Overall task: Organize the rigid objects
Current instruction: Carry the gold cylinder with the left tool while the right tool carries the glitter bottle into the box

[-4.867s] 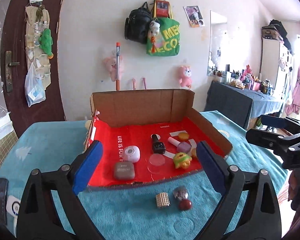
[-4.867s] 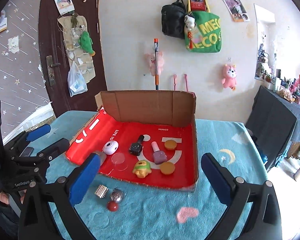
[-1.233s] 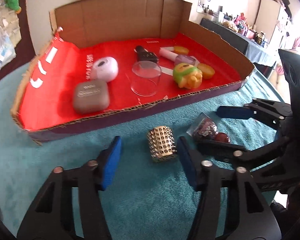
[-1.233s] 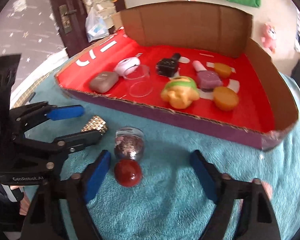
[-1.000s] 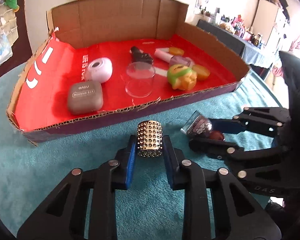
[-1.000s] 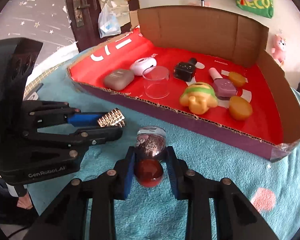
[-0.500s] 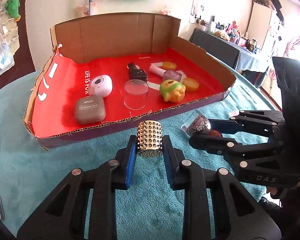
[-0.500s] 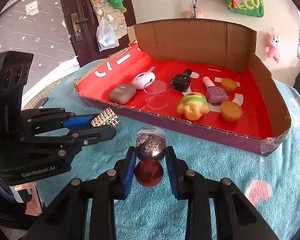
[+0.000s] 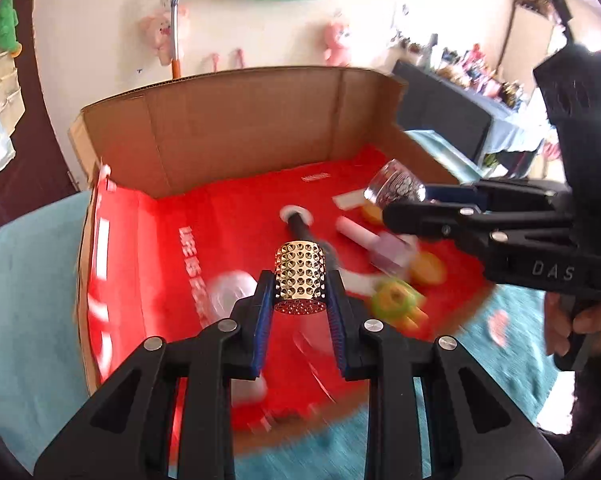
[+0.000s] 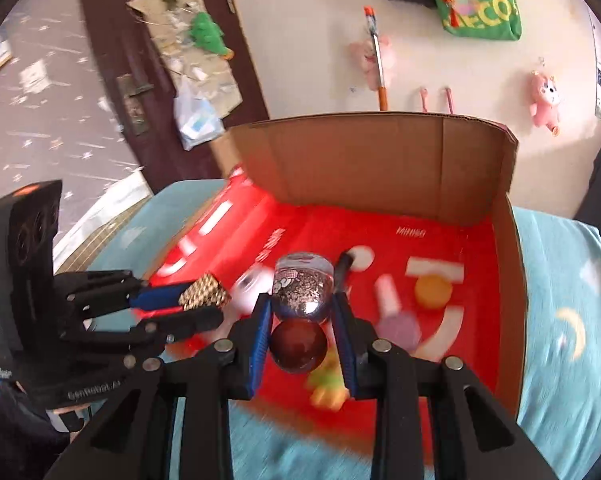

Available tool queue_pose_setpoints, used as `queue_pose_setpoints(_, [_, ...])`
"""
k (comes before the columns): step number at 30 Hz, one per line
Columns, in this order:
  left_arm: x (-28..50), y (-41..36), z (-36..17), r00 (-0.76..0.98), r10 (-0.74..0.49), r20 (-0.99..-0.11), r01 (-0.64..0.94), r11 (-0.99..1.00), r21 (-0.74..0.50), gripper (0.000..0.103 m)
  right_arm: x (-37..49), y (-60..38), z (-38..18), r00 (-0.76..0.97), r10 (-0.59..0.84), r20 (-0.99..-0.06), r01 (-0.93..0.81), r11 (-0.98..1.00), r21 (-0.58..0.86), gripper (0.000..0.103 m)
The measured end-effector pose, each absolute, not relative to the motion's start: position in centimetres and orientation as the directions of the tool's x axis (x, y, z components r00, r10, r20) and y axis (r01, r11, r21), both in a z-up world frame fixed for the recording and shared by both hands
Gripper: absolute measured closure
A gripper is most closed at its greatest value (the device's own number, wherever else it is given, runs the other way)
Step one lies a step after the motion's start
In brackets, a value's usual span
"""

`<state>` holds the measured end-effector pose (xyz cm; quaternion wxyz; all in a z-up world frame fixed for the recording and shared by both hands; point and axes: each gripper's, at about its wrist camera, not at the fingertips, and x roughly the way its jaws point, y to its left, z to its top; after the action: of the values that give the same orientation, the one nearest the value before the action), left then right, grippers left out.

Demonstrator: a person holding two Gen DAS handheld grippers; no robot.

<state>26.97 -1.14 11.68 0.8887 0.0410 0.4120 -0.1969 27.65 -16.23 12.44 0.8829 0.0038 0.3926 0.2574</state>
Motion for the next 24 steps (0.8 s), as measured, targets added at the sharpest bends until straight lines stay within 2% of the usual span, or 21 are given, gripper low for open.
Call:
queue_pose_setpoints(6, [32.5,-2.3,9.1,0.515,-0.247,-0.821,0.370,0.928,-0.046,0.079,35.3,-15.4,9.9,0.495,0.358,-0.792,-0.385,0.907,0.170,0.070])
queue_pose_setpoints(12, [35.0,-3.0,7.1,0.485,-0.198,-0.852,0.352,0.936,-0.018,0.079,39.6,-14.8,6.6,0.427,0.266,-0.865,-0.345,0.931,0.116,0.070])
queue_pose_setpoints(24, [36.2,-4.2,5.7,0.461,-0.165,-0.872,0.355,0.935,0.011,0.079,41.2,-14.1,4.9,0.397,0.183,-0.899,-0.351,0.936,0.035,0.070])
